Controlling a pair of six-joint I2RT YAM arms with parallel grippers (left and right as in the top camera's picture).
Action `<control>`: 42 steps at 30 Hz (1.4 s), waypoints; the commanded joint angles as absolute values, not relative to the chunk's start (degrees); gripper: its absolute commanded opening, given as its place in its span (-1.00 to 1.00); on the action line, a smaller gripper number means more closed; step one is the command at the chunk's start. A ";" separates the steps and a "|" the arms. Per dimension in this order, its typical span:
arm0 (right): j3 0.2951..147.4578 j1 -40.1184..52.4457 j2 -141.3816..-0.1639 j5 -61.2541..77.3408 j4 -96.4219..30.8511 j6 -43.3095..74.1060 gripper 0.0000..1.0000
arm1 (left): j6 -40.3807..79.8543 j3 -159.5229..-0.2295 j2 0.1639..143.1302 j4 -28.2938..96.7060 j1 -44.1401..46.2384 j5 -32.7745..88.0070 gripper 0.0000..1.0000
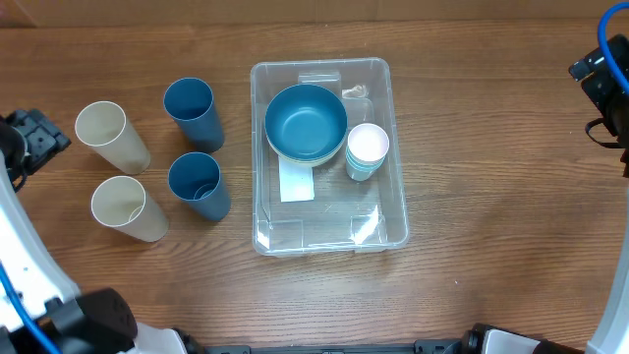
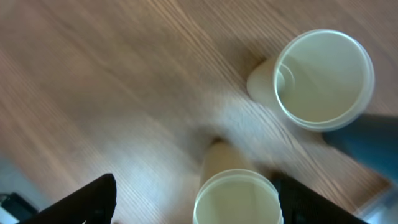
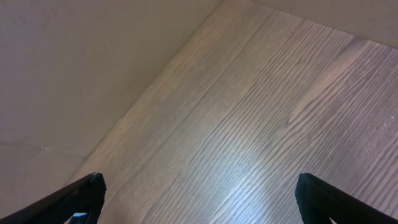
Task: Pack container
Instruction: 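Grasp the tall cream cup at the back left with the left gripper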
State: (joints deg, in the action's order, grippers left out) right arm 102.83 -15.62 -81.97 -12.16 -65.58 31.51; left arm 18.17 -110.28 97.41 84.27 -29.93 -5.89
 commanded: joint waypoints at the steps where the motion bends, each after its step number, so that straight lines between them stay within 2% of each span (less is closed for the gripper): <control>1: 103.13 -15.62 -81.56 -12.38 -65.30 31.77 1.00 | 17.76 -105.34 104.14 78.83 -30.24 -3.09 0.66; 4: 103.13 -15.62 -81.56 -12.38 -65.30 31.77 1.00 | 13.26 -105.23 109.82 74.35 -29.98 2.70 0.47; 9: 103.13 -15.62 -81.56 -12.38 -65.30 31.77 1.00 | 13.23 -105.23 113.84 71.31 -29.95 4.80 0.43; 11: 103.13 -15.62 -81.56 -12.38 -65.30 31.77 1.00 | 12.82 -105.25 113.78 72.29 -29.89 5.23 0.31; 15: 103.13 -15.62 -81.56 -12.38 -65.30 31.77 1.00 | 12.62 -105.27 113.65 75.07 -29.89 5.15 0.25; 18: 103.13 -15.62 -81.56 -12.38 -65.28 31.77 1.00 | 12.62 -106.56 112.68 79.42 -29.89 5.15 0.06; 21: 103.13 -15.62 -81.56 -12.38 -65.30 31.77 1.00 | 12.64 -107.33 107.48 79.83 -29.89 4.82 0.14; 24: 103.13 -15.62 -81.56 -12.38 -65.30 31.77 1.00 | 12.71 -107.37 102.13 77.32 -29.82 4.73 0.37; 27: 103.13 -15.62 -81.56 -12.38 -65.30 31.77 1.00 | 12.69 -107.35 101.65 74.65 -29.54 4.69 0.39; 31: 103.13 -15.62 -81.56 -12.38 -65.30 31.77 1.00 | 12.82 -107.31 106.43 71.94 -29.54 4.49 0.29; 34: 103.13 -15.62 -81.56 -12.38 -65.30 31.77 1.00 | 12.82 -107.31 113.12 71.59 -29.47 5.54 0.11; 36: 103.13 -15.62 -81.56 -12.38 -65.30 31.77 1.00 | 12.75 -107.31 115.37 71.16 -29.34 5.63 0.07; 39: 103.13 -15.62 -81.56 -12.38 -65.30 31.77 1.00 | 10.59 -107.31 116.92 70.67 -29.21 5.61 -0.19; 41: 103.13 -15.62 -81.56 -12.38 -65.30 31.77 1.00 | 10.28 -107.37 116.84 71.00 -29.21 5.61 -0.92; 42: 103.13 -15.62 -81.56 -12.38 -65.30 31.77 1.00 | 10.28 -107.55 116.33 71.37 -29.21 5.58 -0.92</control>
